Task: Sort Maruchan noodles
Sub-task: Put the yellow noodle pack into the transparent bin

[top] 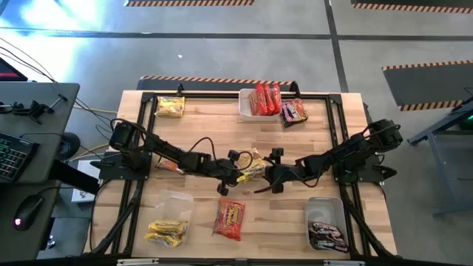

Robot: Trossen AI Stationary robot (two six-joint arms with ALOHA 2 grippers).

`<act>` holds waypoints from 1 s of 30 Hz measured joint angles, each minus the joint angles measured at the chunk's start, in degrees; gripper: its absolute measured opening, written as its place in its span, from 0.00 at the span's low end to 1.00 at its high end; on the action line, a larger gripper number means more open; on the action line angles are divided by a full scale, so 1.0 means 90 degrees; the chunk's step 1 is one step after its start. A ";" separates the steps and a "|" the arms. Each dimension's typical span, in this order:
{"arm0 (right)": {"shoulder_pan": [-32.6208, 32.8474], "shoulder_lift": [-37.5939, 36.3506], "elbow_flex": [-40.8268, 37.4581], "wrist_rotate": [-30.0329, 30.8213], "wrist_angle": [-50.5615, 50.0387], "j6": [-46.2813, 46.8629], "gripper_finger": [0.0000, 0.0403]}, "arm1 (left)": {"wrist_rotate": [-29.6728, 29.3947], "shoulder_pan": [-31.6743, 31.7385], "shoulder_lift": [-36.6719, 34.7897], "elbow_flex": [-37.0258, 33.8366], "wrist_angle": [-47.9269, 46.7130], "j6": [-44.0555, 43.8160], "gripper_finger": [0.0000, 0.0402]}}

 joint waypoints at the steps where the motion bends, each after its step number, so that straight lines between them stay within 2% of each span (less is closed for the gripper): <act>1: 0.0045 0.0000 0.0000 0.0078 -0.0002 -0.0145 0.83 | 0.0069 0.0036 -0.0044 -0.0004 -0.0053 -0.0096 0.00; 8: 0.0316 0.0075 0.0000 0.0969 -0.0024 -0.0861 0.83 | 0.0245 0.0166 -0.0219 -0.0001 0.0052 -0.0538 0.00; 13: 0.0372 0.0477 -0.0005 0.1290 0.0021 -0.1223 0.83 | 0.0252 0.0199 -0.0432 0.0000 0.0030 -0.0742 0.00; 17: 0.0368 0.0828 -0.0007 0.2041 0.0554 -0.1358 0.83 | 0.0478 0.0200 -0.0531 0.0000 0.0083 -0.0898 0.00; 21: 0.0266 0.1047 -0.0007 0.1940 0.1264 -0.1485 0.82 | 0.0536 0.0199 -0.0529 -0.0002 0.0090 -0.1027 0.00; 25: 0.0166 0.1136 -0.0007 0.1687 0.1615 -0.1327 0.73 | 0.0536 0.0199 -0.0529 -0.0002 0.0092 -0.1109 0.00; 30: 0.0070 0.1137 -0.0007 0.1654 0.1613 -0.0768 0.49 | 0.0536 0.0199 -0.0529 -0.0002 0.0088 -0.1111 0.00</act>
